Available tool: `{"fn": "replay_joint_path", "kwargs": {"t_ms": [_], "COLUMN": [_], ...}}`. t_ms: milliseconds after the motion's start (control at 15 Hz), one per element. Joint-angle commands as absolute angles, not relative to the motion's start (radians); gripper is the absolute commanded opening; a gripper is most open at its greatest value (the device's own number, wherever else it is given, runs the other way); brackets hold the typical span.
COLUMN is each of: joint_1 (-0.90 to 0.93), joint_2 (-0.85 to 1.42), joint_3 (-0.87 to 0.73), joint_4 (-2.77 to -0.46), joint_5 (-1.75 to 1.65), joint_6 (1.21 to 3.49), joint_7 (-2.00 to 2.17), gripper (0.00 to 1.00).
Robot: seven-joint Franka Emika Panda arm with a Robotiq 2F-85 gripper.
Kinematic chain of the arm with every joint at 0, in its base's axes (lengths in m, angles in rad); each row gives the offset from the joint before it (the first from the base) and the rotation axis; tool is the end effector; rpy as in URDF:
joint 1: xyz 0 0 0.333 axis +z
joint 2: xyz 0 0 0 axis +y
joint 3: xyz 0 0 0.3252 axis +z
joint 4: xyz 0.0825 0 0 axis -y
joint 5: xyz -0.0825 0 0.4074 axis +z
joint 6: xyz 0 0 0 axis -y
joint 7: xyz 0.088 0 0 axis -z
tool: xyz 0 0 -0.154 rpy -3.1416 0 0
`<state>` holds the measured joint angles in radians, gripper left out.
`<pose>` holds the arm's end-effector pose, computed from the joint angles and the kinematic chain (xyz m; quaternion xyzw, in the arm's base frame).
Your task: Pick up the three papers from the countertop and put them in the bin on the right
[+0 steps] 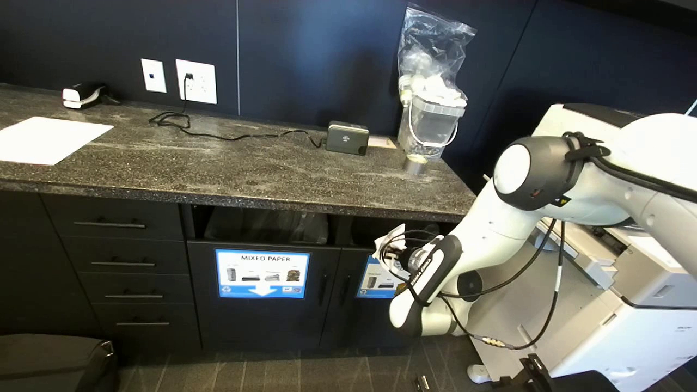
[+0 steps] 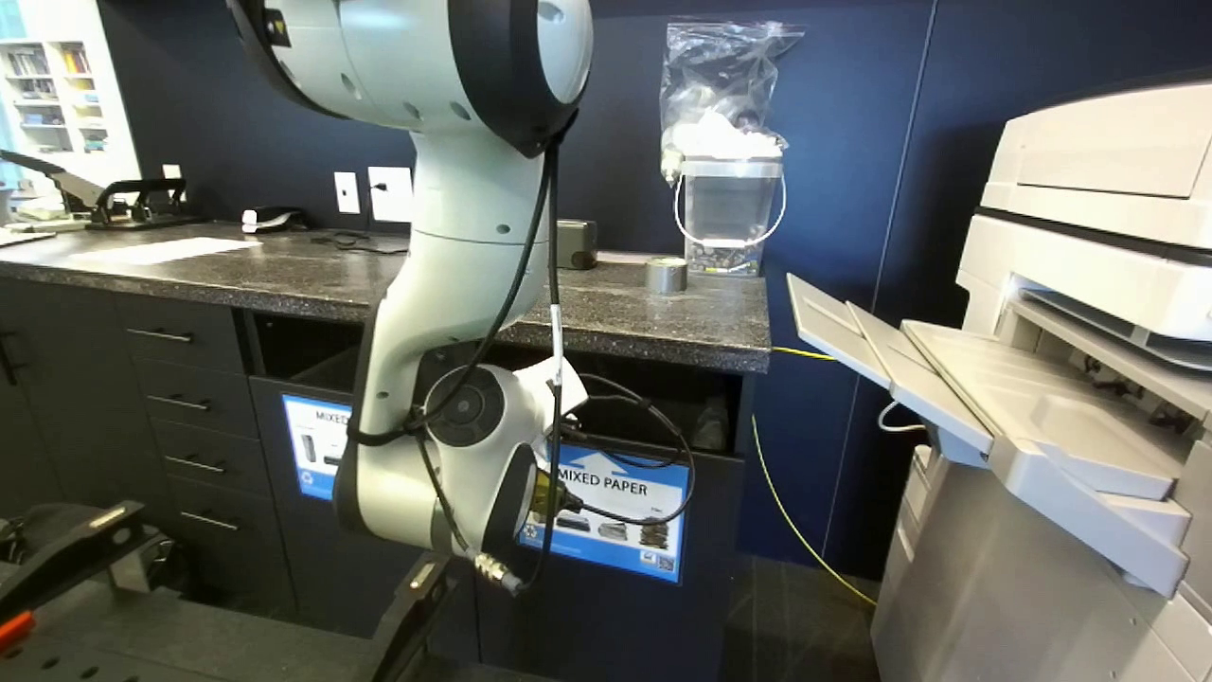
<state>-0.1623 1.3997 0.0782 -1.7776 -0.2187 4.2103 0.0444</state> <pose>0.5801 -0.0141 -0.1016 -0.8645 0.0096 -0.4984 0.0645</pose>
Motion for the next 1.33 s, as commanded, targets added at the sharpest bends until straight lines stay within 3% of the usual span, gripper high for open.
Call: {"fn": "replay_joint_path", "kwargs": {"t_ms": [0,1267], "joint_1": [-0.142,-0.07], "joint_2": [1.516,1.489], "joint_3": [0.079,0.075], "joint_4": [-1.562,-1.466], "joint_5": [-0.179,-0.01], "joint_6": [4.248,4.184], "joint_7": [0.088,0.089], "gripper": [0.04,0.04]}}
